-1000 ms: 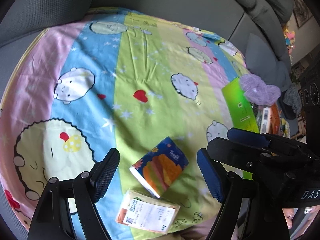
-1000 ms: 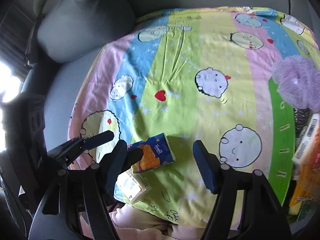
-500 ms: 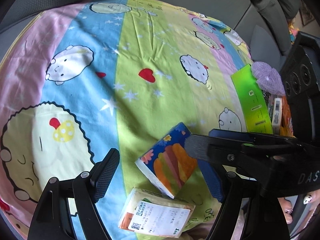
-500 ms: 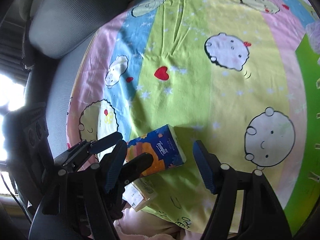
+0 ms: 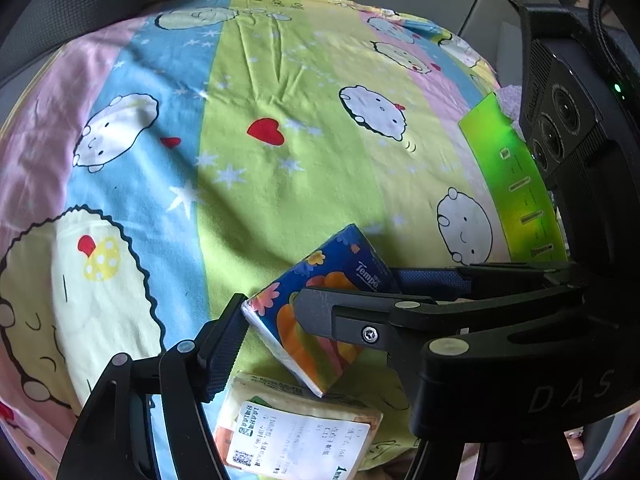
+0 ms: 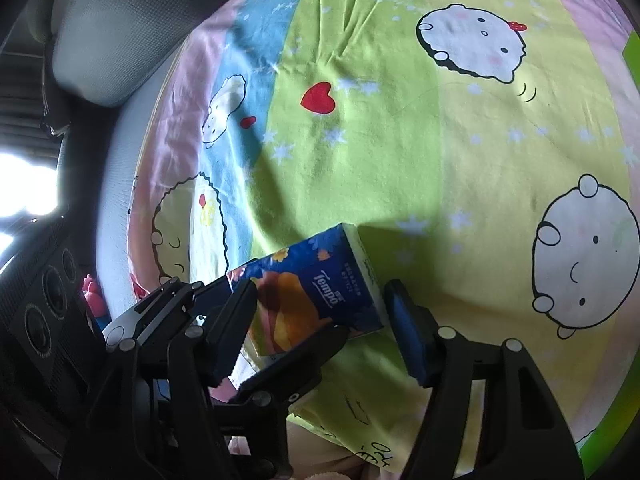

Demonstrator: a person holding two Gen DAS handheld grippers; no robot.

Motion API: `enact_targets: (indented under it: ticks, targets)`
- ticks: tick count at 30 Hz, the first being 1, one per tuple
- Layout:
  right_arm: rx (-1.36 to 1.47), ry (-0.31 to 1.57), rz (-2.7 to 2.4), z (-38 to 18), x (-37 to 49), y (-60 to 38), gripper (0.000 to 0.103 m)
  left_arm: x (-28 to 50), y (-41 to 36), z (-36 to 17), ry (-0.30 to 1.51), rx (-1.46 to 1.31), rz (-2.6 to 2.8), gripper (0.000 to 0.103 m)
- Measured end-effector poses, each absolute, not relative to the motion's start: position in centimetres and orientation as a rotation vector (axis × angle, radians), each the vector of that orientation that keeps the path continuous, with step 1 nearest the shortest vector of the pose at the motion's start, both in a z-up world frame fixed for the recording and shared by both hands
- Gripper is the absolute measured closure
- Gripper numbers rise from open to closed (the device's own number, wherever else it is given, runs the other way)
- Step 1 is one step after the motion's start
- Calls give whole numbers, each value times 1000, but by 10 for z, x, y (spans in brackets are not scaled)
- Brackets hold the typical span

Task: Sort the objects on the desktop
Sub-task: 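Lift the tissue pack with the right tool toward the green box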

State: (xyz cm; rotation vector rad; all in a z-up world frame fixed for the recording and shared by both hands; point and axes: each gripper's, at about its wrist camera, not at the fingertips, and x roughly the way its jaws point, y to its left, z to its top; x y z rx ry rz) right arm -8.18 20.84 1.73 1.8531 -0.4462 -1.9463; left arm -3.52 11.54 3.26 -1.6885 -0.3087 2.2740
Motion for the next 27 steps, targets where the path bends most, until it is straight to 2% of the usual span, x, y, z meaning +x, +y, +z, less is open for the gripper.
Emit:
enact_targets:
  ticks: [27]
  targets:
    - [1672,-443,-2195,93,-48,264,39,-27,169,95,-243,-1494,2308,34]
